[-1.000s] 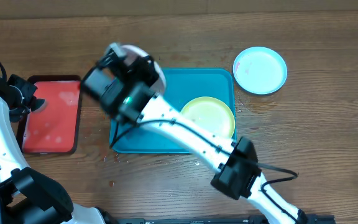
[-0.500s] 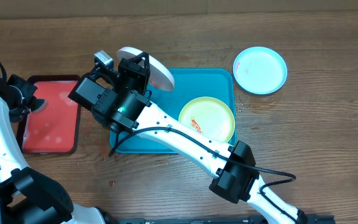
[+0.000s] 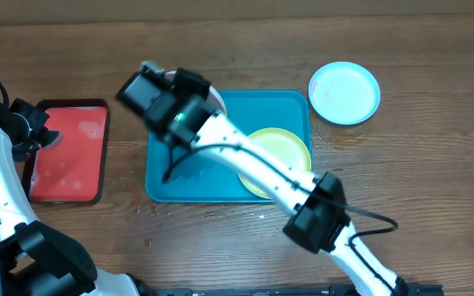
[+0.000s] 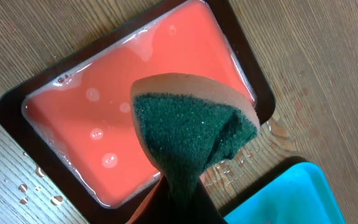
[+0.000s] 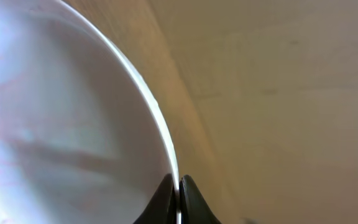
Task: Clean dirty plates on tray and stack at the side
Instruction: 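Carry the white plate right and stack it on the light-blue plate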
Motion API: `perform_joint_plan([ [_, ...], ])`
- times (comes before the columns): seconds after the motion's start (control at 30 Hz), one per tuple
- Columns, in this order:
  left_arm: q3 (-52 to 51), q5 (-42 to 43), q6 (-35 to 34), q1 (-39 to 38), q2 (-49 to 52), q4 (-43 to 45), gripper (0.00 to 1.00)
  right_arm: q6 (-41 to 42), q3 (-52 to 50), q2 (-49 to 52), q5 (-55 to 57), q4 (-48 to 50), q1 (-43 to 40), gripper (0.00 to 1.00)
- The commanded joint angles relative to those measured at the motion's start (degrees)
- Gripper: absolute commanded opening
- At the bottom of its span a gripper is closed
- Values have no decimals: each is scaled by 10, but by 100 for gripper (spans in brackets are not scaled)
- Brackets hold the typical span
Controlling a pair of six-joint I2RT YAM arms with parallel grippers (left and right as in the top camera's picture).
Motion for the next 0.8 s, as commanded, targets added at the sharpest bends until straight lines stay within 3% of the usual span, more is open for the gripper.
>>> perform_joint_plan([
  [0.0, 4, -2, 1, 1, 5, 1, 4, 47, 10, -4, -290, -46, -73, 4],
  [0.27, 4, -1, 1, 1, 5, 2, 4, 355, 10, -4, -522, -64, -272, 4],
  [0.37, 4, -1, 1, 1, 5, 2, 4, 435, 9, -4, -547, -99, -361, 4],
  [0.57, 4, -1, 1, 1, 5, 2, 4, 469, 3, -4, -547, -178, -498, 4],
  [0.77, 4, -1, 1, 1, 7, 3, 4, 469, -33, -4, -547, -189, -581, 4],
])
